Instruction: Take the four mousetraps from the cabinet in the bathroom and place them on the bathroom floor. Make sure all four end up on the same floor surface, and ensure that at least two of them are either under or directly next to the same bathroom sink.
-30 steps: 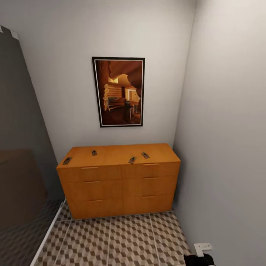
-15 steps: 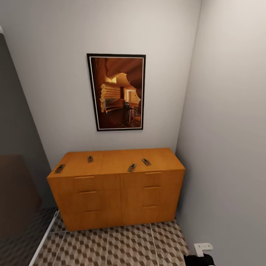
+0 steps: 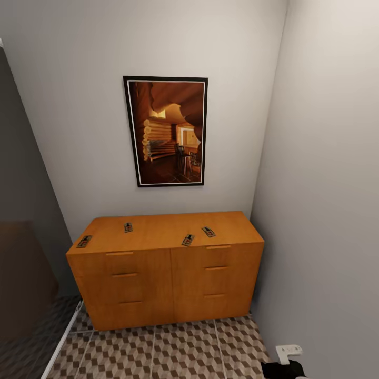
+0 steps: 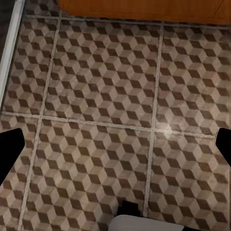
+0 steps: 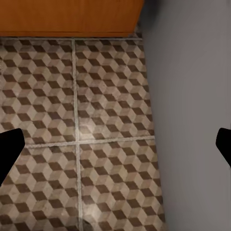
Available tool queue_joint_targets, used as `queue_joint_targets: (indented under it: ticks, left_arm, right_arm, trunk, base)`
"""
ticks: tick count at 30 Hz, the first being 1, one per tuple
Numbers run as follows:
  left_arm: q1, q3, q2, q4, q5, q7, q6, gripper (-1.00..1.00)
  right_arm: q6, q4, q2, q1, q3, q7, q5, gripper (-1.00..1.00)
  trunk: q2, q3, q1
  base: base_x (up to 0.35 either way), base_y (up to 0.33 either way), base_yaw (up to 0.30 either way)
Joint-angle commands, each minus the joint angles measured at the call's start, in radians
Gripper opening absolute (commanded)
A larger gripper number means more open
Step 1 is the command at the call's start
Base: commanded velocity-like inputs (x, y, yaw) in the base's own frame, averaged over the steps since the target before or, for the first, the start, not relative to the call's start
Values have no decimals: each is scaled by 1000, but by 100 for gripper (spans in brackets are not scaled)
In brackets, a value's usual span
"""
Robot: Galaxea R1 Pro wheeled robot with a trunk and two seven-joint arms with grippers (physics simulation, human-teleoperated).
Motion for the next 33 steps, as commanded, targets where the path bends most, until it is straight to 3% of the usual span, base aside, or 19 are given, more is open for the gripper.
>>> queue_joint_targets:
  ticks: [1,7,8,10,21,24,29,33]
  left_arm:
    - [0,-8,-7,-10,-1,2,8,100]
    - [0,-29,-68,-184,-4,4,83,100]
    - [0,-32,-87,-269,-4,6,150,100]
    - [0,-35,-101,-365,-5,7,220,100]
    - [0,-130,-123,-775,-5,10,431,100]
    - [-5,-146,-131,-843,-5,11,461,100]
    - [-44,-155,-141,-872,-11,12,479,100]
    - [-92,-158,-149,-881,-16,11,486,100]
  right_arm:
    - [5,-11,0,0,1,0,6,100]
    - [34,-178,1,-1,0,0,6,100]
    - [58,-245,2,-1,0,0,6,100]
    - [93,-316,3,-1,0,0,6,100]
    - [253,-660,4,-2,1,0,0,100]
    - [267,-751,4,-3,0,-1,-3,100]
    - [293,-863,4,-3,0,-2,-6,100]
    - [359,-958,5,-6,0,-2,-8,100]
  trunk:
    - [-1,0,0]
    - [-1,0,0]
    - [-1,0,0]
    - [-1,0,0]
    - [-1,0,0]
    - [-1,0,0]
    - [-1,0,0]
    - [-1,0,0]
  base:
    - [1,0,0]
    - [0,0,0]
    - [0,0,0]
    - [0,0,0]
    - [0,0,0]
    - [0,0,0]
    - [0,0,0]
    - [0,0,0]
